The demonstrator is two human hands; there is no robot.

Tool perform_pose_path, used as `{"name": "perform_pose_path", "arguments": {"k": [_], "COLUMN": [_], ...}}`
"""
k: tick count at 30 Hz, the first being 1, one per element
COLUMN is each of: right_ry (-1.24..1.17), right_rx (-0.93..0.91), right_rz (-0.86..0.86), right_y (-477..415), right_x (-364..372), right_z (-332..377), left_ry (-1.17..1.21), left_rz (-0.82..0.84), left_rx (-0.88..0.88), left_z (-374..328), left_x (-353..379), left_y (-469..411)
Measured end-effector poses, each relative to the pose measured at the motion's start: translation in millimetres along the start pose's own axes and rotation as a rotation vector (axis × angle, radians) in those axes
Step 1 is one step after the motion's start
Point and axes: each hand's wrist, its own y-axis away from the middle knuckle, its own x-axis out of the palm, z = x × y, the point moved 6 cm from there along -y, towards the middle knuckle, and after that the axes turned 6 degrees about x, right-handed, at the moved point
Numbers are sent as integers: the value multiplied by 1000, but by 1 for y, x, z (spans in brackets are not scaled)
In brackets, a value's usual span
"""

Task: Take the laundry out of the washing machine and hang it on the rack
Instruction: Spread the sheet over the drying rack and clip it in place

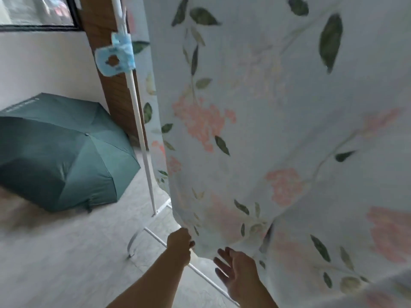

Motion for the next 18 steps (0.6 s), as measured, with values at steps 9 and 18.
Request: {"name": "perform_pose_path", "arguments": {"k": [9, 18], "right_ry": [306, 533], "right_rx": [-134, -619], "right_rz": [84, 123], "right_y": [289, 400], "right_x": [155, 271], "right_z": [104, 214], "left_ry": [-106, -155], "left_rz": [147, 231], "left_rx": [159, 482], "left_z": [-258, -468], "left_x": [-36, 1], "left_y": [186, 249]}}
